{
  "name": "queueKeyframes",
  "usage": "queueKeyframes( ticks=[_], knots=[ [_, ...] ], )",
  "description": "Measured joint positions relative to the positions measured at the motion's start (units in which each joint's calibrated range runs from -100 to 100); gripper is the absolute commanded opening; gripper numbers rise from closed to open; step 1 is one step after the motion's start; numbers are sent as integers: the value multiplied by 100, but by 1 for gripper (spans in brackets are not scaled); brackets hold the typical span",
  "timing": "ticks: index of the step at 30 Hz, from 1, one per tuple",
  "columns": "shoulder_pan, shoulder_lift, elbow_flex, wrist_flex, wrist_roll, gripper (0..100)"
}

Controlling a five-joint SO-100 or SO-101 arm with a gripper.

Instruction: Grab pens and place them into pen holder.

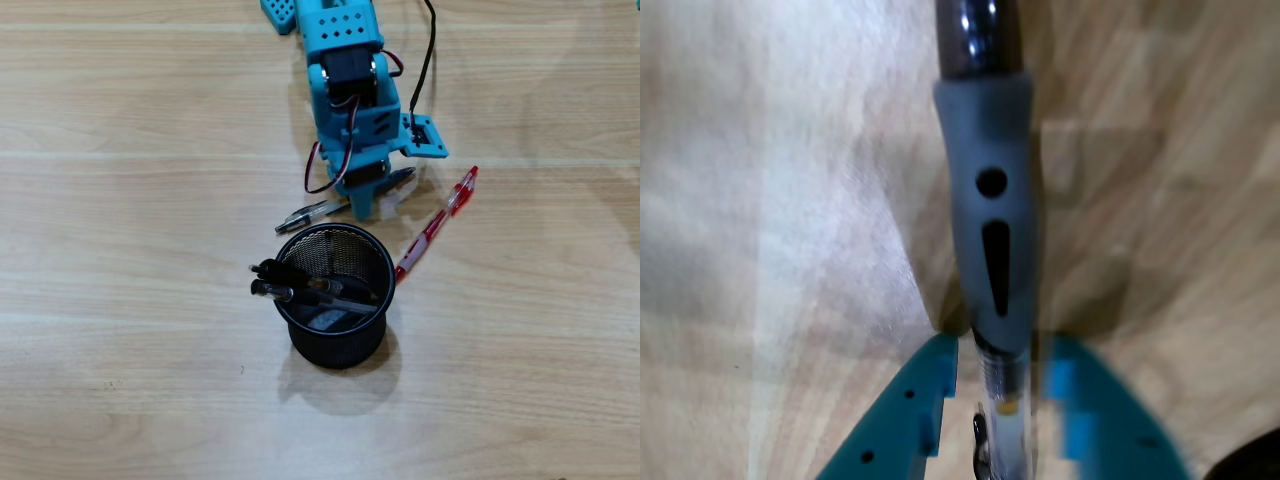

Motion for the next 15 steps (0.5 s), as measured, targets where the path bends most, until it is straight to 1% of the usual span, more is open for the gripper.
queueKeyframes(
  ticks=[15],
  knots=[
    [0,-42,27,61,-16,2]
  ],
)
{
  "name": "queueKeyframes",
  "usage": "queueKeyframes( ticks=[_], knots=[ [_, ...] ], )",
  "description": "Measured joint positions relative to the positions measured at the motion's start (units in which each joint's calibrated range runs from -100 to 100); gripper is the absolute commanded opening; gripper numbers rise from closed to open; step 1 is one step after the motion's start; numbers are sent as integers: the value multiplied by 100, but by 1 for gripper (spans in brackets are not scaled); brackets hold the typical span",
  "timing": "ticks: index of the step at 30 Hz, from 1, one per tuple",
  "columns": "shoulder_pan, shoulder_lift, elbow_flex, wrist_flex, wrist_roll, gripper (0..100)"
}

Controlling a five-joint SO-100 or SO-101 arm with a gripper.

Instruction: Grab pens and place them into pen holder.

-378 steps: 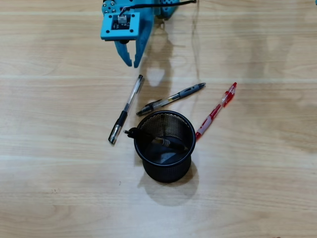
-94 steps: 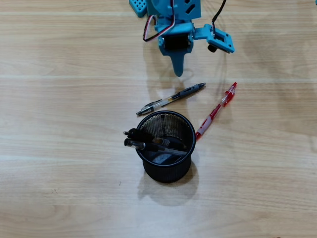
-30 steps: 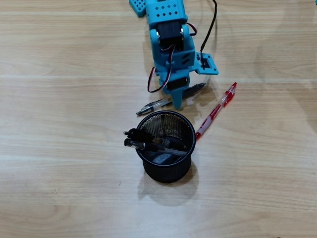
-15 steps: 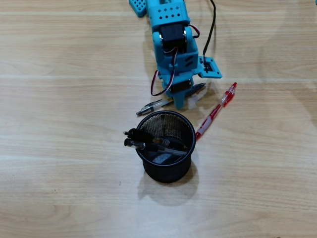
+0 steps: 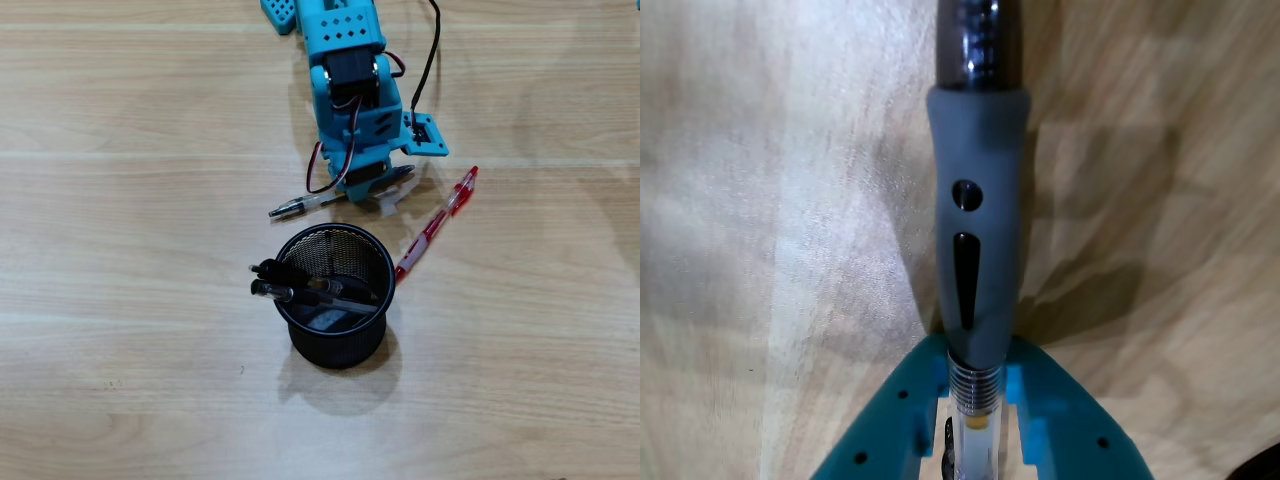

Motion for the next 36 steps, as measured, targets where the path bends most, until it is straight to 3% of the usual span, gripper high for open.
queueKeyframes(
  ticks=[17,29,36],
  knots=[
    [280,-2239,18,87,-57,2],
    [117,-3579,-275,35,-1179,2],
    [-217,-3944,-550,-1185,-1974,2]
  ],
)
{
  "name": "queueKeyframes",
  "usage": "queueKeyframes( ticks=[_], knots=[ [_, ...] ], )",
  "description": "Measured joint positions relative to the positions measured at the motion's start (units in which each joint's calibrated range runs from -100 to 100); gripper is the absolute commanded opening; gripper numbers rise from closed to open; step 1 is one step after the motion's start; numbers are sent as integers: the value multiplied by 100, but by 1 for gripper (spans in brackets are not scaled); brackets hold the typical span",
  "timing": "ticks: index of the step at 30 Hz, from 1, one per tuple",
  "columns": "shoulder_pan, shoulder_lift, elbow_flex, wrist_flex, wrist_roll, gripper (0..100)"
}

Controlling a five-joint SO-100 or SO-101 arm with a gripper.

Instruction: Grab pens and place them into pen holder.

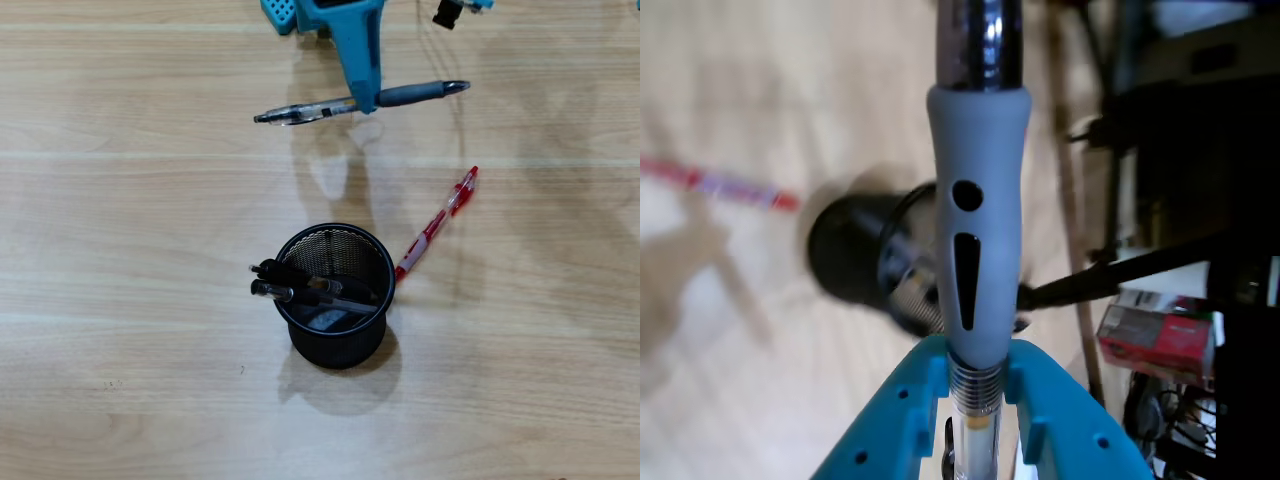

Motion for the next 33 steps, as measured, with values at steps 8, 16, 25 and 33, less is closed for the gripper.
queueKeyframes(
  ticks=[8,16,25,33],
  knots=[
    [-126,-25,0,-1168,-1216,2],
    [-45,-42,621,-2327,-2281,2],
    [271,93,2645,-6289,-2930,2],
    [505,874,3160,-8547,-3153,2]
  ],
)
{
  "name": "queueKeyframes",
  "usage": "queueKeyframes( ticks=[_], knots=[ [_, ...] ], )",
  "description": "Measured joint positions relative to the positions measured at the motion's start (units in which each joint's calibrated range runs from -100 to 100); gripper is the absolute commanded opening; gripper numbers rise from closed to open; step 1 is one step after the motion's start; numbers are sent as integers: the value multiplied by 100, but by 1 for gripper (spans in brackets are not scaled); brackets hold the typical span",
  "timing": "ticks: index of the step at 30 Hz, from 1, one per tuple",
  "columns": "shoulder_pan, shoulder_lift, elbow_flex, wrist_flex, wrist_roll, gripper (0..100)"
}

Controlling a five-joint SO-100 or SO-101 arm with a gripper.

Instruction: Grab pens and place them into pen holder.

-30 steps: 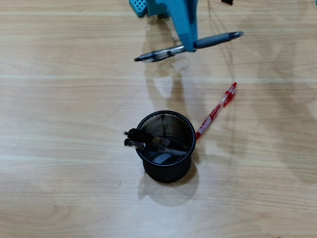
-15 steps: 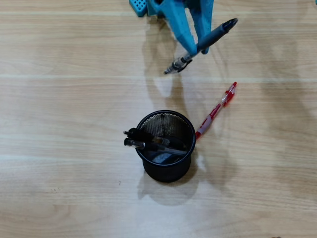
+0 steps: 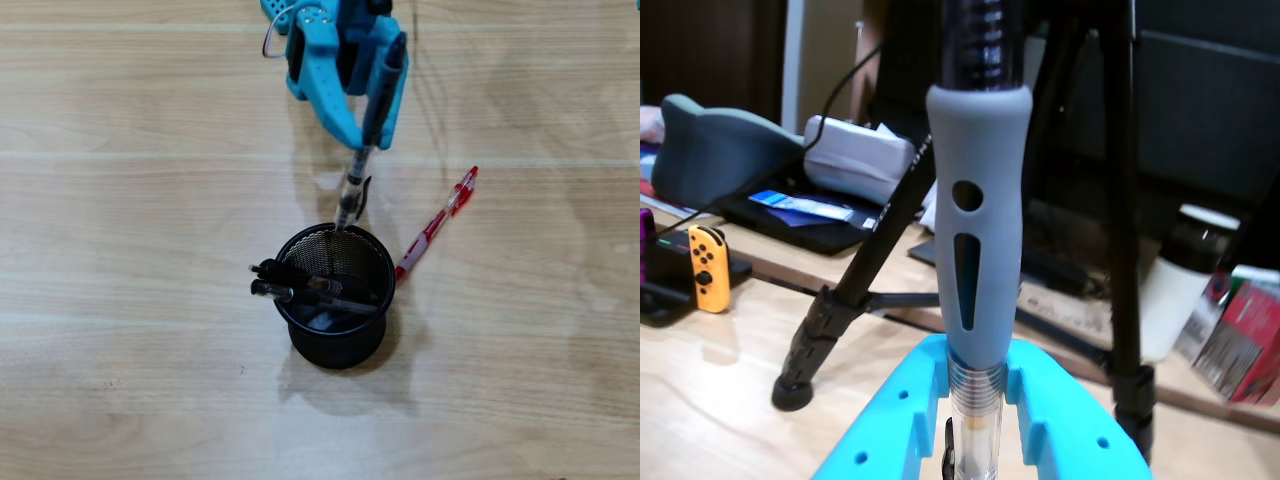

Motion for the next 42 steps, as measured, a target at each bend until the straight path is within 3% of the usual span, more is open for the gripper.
queueKeyframes(
  ticks=[18,26,35,42],
  knots=[
    [189,1213,53,-104,-571,3],
    [226,1247,53,-112,-571,12],
    [207,1230,53,-112,-571,11],
    [-18,212,879,493,-571,2]
  ],
)
